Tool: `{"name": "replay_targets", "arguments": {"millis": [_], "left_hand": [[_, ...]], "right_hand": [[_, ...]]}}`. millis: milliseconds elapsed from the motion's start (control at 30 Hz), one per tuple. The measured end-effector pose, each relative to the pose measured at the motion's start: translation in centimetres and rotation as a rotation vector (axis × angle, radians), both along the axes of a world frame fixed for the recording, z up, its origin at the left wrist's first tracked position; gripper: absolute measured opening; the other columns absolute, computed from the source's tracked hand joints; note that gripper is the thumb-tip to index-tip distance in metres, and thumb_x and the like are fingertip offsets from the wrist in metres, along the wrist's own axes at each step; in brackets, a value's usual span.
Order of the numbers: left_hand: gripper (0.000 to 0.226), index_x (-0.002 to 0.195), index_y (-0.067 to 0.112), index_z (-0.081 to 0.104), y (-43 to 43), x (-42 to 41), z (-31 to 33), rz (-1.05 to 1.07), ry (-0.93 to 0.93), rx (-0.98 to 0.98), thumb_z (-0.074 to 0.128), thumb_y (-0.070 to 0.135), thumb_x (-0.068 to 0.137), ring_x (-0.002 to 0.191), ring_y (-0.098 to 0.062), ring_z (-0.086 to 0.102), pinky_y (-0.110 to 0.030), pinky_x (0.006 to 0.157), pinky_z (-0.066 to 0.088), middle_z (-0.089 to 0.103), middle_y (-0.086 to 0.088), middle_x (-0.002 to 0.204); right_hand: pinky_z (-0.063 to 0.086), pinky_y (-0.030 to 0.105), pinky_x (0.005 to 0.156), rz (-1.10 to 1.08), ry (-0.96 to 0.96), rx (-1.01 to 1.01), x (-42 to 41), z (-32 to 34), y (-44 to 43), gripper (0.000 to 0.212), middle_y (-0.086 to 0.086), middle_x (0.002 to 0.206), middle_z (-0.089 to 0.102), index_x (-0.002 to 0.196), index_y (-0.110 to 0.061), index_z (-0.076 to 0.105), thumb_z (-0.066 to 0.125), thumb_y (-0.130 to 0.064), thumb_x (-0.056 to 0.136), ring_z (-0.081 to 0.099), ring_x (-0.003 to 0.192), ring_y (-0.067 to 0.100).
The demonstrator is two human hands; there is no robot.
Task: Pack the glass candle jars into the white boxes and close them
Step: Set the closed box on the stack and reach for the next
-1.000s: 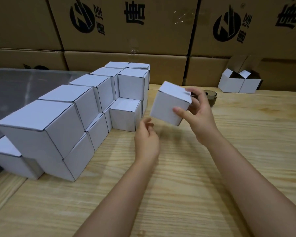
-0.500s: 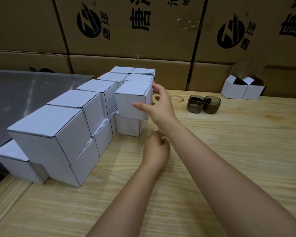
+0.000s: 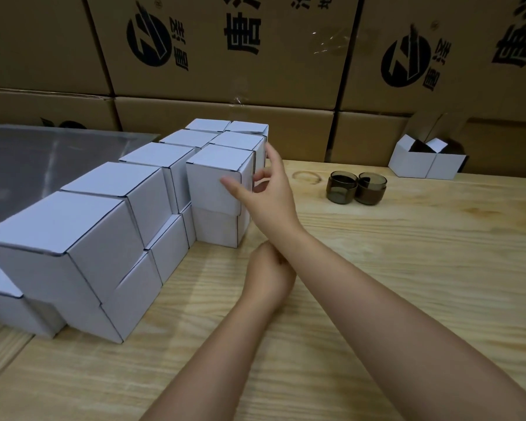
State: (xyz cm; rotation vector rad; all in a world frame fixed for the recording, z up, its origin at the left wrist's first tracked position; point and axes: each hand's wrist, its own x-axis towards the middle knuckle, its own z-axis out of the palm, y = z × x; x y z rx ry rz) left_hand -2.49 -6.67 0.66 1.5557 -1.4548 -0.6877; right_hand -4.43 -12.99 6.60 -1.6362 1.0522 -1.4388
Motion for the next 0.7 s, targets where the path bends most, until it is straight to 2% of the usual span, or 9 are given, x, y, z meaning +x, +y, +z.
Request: {"name": "replay_targets", "arguments": {"millis": [33, 100, 133, 200, 267, 367, 500, 600, 700], "left_hand": [[0.026, 0.067, 0.021, 0.052, -0.1, 0.1, -0.1, -0.010, 0.017, -0.007, 0.047, 0.005, 0.087, 0.073, -0.019, 0.058, -0.022, 0.054, 0.037, 0.061, 0.002, 0.072], [0.024, 0.077, 0.025, 0.059, -0.1, -0.1, -0.2, -0.029, -0.010, -0.026, 0.048, 0.006, 0.085, 0.079, -0.009, 0.060, -0.016, 0.063, 0.043, 0.065, 0.008, 0.082], [0.024, 0.082, 0.026, 0.062, -0.2, -0.2, -0.3, -0.037, -0.033, -0.032, 0.049, 0.006, 0.085, 0.085, -0.007, 0.060, -0.017, 0.071, 0.045, 0.065, 0.009, 0.088], [0.021, 0.086, 0.026, 0.064, -0.3, -0.4, -0.5, -0.047, -0.090, -0.056, 0.052, 0.009, 0.086, 0.092, -0.005, 0.056, -0.021, 0.083, 0.044, 0.062, 0.014, 0.090], [0.019, 0.084, 0.029, 0.062, -0.5, -0.4, -0.8, -0.051, -0.148, -0.090, 0.055, 0.011, 0.086, 0.093, -0.004, 0.053, -0.022, 0.087, 0.042, 0.057, 0.018, 0.086], [0.022, 0.082, 0.032, 0.061, -0.6, -0.2, -1.0, -0.057, -0.178, -0.119, 0.058, 0.011, 0.085, 0.092, 0.001, 0.052, -0.018, 0.086, 0.040, 0.059, 0.017, 0.086], [0.023, 0.080, 0.031, 0.063, -0.7, -0.1, -1.1, -0.073, -0.192, -0.155, 0.062, 0.008, 0.084, 0.092, 0.003, 0.054, -0.016, 0.085, 0.040, 0.061, 0.018, 0.084], [0.013, 0.079, 0.029, 0.066, -0.8, -0.1, -1.0, -0.081, -0.194, -0.153, 0.057, 0.021, 0.081, 0.092, 0.003, 0.054, -0.023, 0.086, 0.042, 0.062, 0.019, 0.082], [0.013, 0.074, 0.034, 0.066, -1.0, -0.1, -1.1, -0.069, -0.195, -0.174, 0.053, 0.036, 0.072, 0.088, 0.006, 0.055, -0.020, 0.082, 0.041, 0.063, 0.021, 0.086]], "right_hand": [[0.046, 0.018, 0.079, -0.032, -0.033, -0.021, -0.8, 0.0, -0.4, 0.076, 0.005, 0.102, 0.052, 0.143, -0.023, 0.034, 0.073, -0.037, 0.080, 0.050, 0.084, 0.008], [0.041, 0.007, 0.065, -0.149, -0.106, -0.076, -3.2, 0.2, -1.7, 0.050, -0.003, 0.093, 0.054, 0.135, -0.018, 0.044, 0.061, -0.032, 0.091, 0.050, 0.074, -0.003], [0.040, 0.006, 0.062, -0.223, -0.128, -0.101, -4.8, 0.4, -2.7, 0.038, -0.007, 0.090, 0.053, 0.130, -0.017, 0.048, 0.056, -0.029, 0.094, 0.050, 0.071, -0.004], [0.045, 0.013, 0.065, -0.364, -0.130, -0.128, -8.7, 0.7, -5.1, 0.023, -0.008, 0.092, 0.052, 0.119, -0.019, 0.052, 0.050, -0.022, 0.097, 0.052, 0.071, -0.003], [0.048, 0.023, 0.073, -0.491, -0.087, -0.126, -12.7, 0.9, -7.9, 0.021, 0.000, 0.102, 0.056, 0.116, -0.019, 0.053, 0.047, -0.016, 0.096, 0.053, 0.081, 0.004], [0.048, 0.025, 0.076, -0.626, 0.012, -0.088, -18.6, 1.1, -12.2, 0.026, 0.004, 0.116, 0.055, 0.117, -0.018, 0.052, 0.046, -0.012, 0.093, 0.054, 0.088, 0.011], [0.049, 0.040, 0.088, -0.700, 0.332, 0.050, -25.7, 0.5, -17.7, 0.038, 0.004, 0.124, 0.051, 0.129, -0.013, 0.049, 0.045, -0.014, 0.092, 0.055, 0.105, 0.024], [0.043, 0.036, 0.084, -0.696, 0.582, 0.111, -29.5, -0.3, -21.3, 0.038, 0.008, 0.134, 0.047, 0.129, -0.009, 0.054, 0.046, -0.013, 0.091, 0.052, 0.113, 0.030], [0.036, 0.033, 0.086, -0.645, 0.784, 0.229, -32.0, -1.1, -24.4, 0.027, 0.005, 0.150, 0.032, 0.112, -0.004, 0.065, 0.048, -0.013, 0.092, 0.043, 0.125, 0.030]]}}
